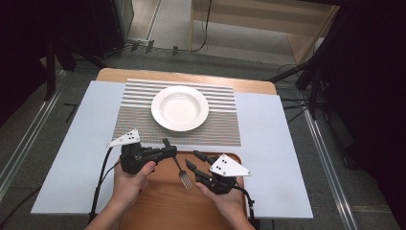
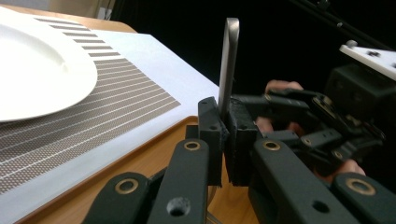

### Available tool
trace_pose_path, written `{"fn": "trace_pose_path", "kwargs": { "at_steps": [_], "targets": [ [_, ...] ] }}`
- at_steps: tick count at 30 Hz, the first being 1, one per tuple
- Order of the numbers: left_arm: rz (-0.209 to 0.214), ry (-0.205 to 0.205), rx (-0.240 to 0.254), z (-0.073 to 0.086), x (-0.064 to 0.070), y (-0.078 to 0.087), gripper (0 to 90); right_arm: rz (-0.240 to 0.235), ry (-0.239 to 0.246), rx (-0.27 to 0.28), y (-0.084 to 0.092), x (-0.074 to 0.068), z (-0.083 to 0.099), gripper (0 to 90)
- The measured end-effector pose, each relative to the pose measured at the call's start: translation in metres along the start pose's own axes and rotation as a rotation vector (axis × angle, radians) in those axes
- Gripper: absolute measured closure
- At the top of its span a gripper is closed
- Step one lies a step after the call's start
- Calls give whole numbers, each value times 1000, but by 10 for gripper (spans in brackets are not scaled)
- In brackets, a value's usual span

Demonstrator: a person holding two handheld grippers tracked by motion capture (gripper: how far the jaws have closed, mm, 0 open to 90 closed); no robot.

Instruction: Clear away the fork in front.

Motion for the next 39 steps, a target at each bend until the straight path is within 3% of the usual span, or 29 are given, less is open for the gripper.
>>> {"fn": "trace_pose_path", "kwargs": {
  "at_steps": [9, 12, 13, 20, 23, 32, 39],
  "targets": [
    [-3, -10, -1, -1, -1, 9, 849, 124, -65, -18, 12, 31, 5, 95],
    [-10, -16, -1, -1, -1, 12, 849, 110, -78, -15, 15, 36, 6, 66],
    [-10, -22, -5, -1, -1, 14, 849, 103, -93, -20, 18, 42, 8, 0],
    [-10, -18, -10, 1, -3, 21, 849, 152, -86, -23, 33, 59, 15, 0],
    [-3, -32, -16, 4, -2, 24, 849, 207, -99, -44, 45, 74, 24, 0],
    [-14, -51, -26, 5, -2, 31, 849, 274, -106, -38, 72, 99, 37, 0],
    [2, -38, -26, 4, -1, 38, 849, 332, -130, -31, 95, 122, 49, 0]
  ]
}}
Point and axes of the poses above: each handheld gripper's, and its own axes: y roughly backward along the jaws, z roughly out of its underside, x roughly to its right, the point moved 6 cm from there along -y, roughly forward along the jaws, and after that the axes turned 2 degrees about z, right-handed, at the moved point
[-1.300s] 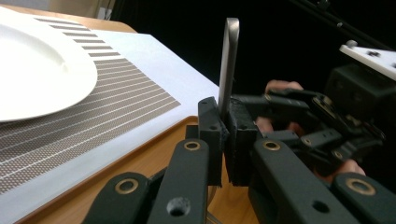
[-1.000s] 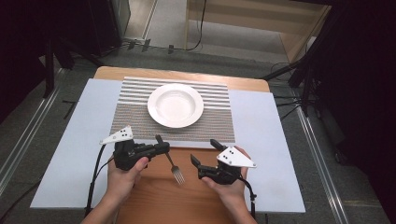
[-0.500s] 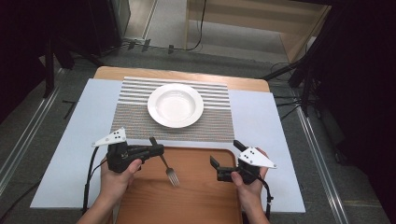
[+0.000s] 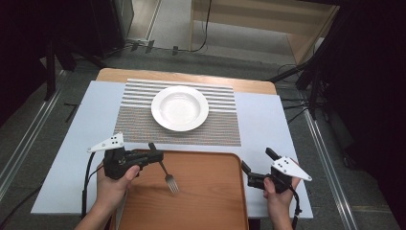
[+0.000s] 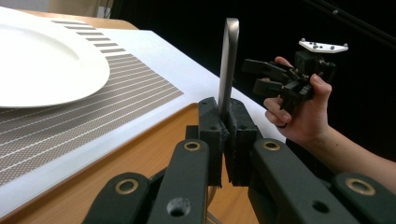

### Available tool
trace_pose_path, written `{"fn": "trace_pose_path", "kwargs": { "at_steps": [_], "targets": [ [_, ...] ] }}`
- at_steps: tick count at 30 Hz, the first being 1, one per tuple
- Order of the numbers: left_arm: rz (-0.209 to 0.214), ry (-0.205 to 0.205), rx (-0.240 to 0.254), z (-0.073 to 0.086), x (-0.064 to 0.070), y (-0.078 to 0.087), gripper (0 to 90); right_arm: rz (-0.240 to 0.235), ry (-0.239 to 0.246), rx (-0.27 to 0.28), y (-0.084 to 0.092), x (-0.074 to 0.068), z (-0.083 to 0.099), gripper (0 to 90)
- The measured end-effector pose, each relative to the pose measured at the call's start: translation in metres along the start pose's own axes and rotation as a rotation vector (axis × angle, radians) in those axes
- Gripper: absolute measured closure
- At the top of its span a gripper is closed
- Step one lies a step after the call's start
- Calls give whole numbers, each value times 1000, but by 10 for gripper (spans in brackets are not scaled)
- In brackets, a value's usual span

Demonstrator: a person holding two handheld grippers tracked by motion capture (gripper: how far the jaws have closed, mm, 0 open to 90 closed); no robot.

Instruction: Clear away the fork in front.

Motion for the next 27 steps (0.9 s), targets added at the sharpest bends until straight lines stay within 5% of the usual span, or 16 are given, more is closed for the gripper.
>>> {"fn": "trace_pose_path", "kwargs": {
  "at_steps": [15, 27],
  "targets": [
    [8, 52, -18, 8, -3, 22, 849, 89, -48, 3, 19, 40, 12, 0],
    [103, 133, -104, 22, -7, 24, 849, 118, -38, -14, 23, 50, 21, 0]
  ]
}}
Point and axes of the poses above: each handheld gripper's, and its own axes: y roughly backward along the jaws, z roughly out of its underside, x roughly to its right, the point moved 6 cm from there along -y, roughly forward along the jaws, and after that the axes turned 2 degrees about z, right-handed, at the moved point
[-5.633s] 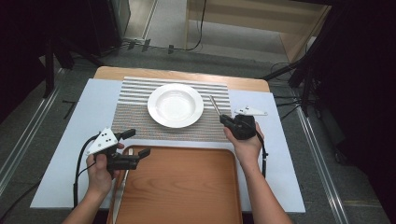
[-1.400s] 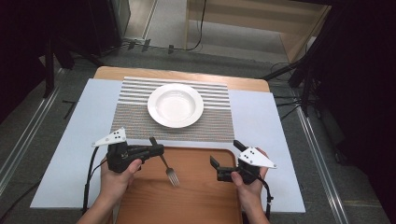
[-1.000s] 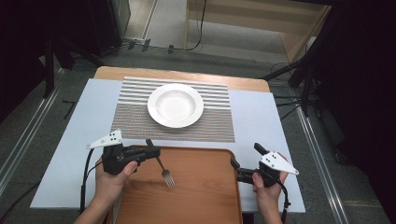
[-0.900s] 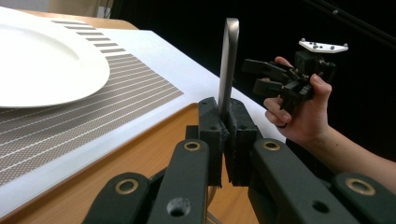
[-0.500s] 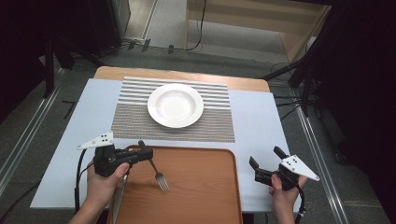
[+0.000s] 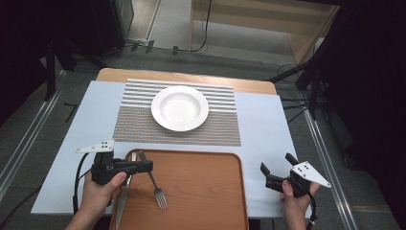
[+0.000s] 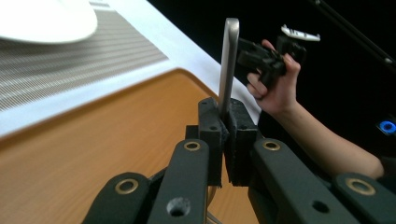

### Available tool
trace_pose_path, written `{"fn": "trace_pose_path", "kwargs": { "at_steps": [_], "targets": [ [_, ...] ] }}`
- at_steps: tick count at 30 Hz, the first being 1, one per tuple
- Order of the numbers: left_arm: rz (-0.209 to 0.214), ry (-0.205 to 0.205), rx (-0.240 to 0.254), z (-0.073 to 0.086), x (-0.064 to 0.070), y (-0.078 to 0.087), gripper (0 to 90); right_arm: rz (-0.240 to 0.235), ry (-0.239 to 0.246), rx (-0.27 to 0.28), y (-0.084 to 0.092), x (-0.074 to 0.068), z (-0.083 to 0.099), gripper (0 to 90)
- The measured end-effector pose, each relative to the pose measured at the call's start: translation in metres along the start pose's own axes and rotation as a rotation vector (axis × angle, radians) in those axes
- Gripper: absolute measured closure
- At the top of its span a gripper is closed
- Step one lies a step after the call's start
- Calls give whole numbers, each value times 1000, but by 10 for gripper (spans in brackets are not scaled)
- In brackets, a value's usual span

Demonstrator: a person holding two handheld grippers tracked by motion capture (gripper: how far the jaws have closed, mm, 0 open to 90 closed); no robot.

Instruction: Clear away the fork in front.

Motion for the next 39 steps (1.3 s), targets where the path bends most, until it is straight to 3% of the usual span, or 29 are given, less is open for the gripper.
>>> {"fn": "trace_pose_path", "kwargs": {
  "at_steps": [4, 8, 15, 16, 21, 22, 23, 26, 29, 35, 39],
  "targets": [
    [-8, 17, -38, 5, -6, -5, 849, -2, -6, 6, 0, 1, 0, 0],
    [-15, 41, -40, 7, -12, -6, 848, 3, -10, 1, -2, 3, 2, 0],
    [-133, 16, -53, 11, -23, -7, 812, 2, -28, 7, -2, 8, 4, 0],
    [-133, 16, -53, 11, -23, -7, 803, 2, -28, 7, -2, 8, 4, 0],
    [-287, -44, -104, 16, -32, -9, 740, 0, -27, 7, -2, 8, 4, 0],
    [-287, -44, -104, 16, -32, -9, 720, 0, -27, 7, -2, 8, 4, 0],
    [-335, -63, -126, 18, -35, -11, 701, 0, -25, 3, -3, 8, 5, 0],
    [-353, -68, -138, 20, -36, -13, 675, -1, -27, 1, -4, 8, 5, 0],
    [-398, -88, -181, 23, -39, -17, 638, 0, -30, -3, -4, 9, 6, 0],
    [-421, -100, -232, 27, -40, -21, 604, 1, -27, -4, -5, 10, 8, 0],
    [-441, -84, -278, 31, -41, -25, 600, 2, -27, -3, -5, 10, 8, 0]
  ]
}}
Point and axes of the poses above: each handheld gripper's, and its own axes: y roughly backward along the jaws, z roughly out of its underside, x roughly to its right, the point moved 6 cm from there along -y, roughly forward along the jaws, and after that the axes turned 2 degrees about z, right-handed, at the moved point
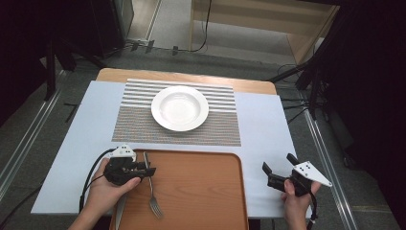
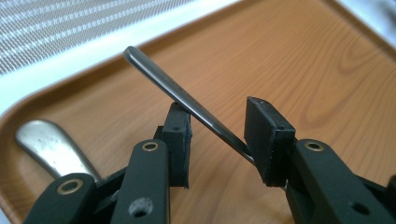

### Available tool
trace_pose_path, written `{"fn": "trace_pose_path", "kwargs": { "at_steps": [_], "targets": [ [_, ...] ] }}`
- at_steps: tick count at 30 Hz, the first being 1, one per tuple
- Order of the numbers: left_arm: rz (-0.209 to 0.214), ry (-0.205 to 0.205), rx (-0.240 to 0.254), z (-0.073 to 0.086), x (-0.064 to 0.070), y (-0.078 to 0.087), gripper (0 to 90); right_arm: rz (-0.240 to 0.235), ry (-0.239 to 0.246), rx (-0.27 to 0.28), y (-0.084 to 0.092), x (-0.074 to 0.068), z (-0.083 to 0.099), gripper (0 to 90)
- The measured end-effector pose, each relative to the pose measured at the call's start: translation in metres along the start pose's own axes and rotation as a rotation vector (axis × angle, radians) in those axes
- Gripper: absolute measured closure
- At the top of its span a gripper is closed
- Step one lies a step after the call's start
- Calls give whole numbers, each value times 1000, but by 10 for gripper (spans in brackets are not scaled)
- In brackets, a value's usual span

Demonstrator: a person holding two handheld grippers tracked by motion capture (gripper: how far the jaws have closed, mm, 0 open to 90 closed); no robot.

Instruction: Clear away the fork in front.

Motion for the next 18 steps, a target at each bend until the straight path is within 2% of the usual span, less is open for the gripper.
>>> {"fn": "trace_pose_path", "kwargs": {
  "at_steps": [5, 18],
  "targets": [
    [-36, -28, -45, 3, 1, -4, 602, 2, 0, -2, -1, 0, 1, 0],
    [-88, -25, -78, 6, -4, -5, 605, -2, 9, -5, -2, 0, 2, 0]
  ]
}}
Point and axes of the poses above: each handheld gripper's, and its own axes: y roughly backward along the jaws, z roughly out of its underside, x roughly to its right, the point moved 6 cm from there along -y, roughly forward along the jaws, and after that the axes turned 2 degrees about z, right-handed, at the moved point
